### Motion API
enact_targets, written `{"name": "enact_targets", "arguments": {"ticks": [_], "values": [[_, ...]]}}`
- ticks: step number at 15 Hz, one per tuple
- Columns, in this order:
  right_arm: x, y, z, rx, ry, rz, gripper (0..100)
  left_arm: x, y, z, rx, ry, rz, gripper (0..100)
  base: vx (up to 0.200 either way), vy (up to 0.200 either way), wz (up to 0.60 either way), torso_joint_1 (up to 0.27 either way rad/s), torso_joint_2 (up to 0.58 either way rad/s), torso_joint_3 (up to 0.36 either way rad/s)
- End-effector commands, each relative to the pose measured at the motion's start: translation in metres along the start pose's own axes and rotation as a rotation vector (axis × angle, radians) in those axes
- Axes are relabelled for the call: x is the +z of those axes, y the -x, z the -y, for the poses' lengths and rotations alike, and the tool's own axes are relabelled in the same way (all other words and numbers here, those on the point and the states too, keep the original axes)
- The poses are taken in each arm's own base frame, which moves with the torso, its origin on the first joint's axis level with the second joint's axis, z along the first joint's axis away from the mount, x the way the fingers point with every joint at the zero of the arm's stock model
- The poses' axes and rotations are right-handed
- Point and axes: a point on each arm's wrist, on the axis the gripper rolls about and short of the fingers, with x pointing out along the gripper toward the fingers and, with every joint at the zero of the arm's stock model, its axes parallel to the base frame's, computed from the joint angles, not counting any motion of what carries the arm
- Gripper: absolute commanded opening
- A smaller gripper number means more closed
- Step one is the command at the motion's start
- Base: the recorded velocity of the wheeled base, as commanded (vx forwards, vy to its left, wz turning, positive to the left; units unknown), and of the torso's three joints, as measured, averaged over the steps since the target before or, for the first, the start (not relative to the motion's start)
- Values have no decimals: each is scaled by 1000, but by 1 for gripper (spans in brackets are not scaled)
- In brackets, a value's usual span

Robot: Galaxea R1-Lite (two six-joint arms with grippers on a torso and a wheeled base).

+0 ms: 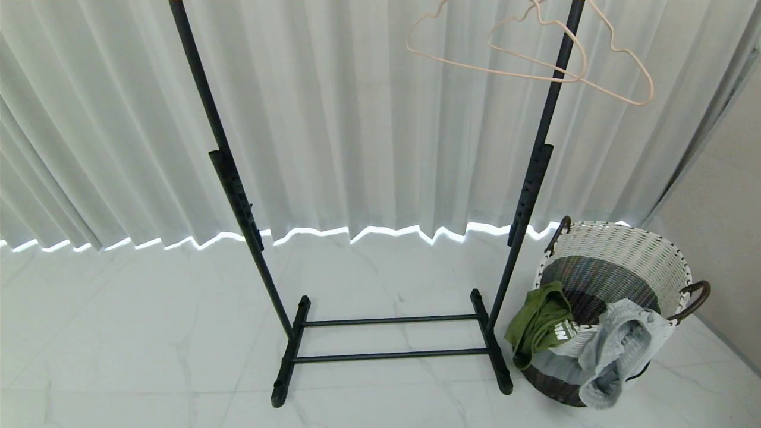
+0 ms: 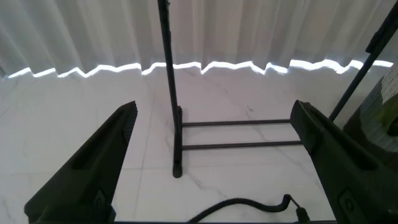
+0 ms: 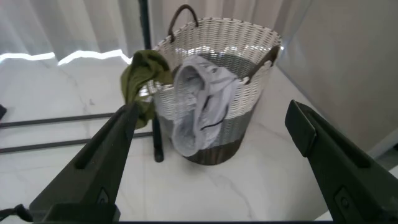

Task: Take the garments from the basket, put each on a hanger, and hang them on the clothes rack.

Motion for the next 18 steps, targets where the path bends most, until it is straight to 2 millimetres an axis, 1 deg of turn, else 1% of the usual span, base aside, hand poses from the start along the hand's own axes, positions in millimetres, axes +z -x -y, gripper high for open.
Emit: {"name": "enact_targets", "arguments": {"ticks": [1, 4, 13, 18], "values": [[0, 0, 0, 0, -1, 1, 100, 0, 0, 0, 0, 0, 0, 100, 0, -200, 0, 2, -2, -2], [0, 0, 0, 0, 1, 1, 100, 0, 0, 0, 0, 1, 0, 100, 0, -200, 0, 1, 2, 4], [0, 0, 0, 0, -8, 1, 100, 0, 0, 0, 0, 4, 0, 100, 0, 0, 0, 0, 0, 0], [0, 0, 0, 0, 1, 1, 100, 0, 0, 0, 0, 1, 0, 100, 200, 0, 0, 0, 3, 2]]}}
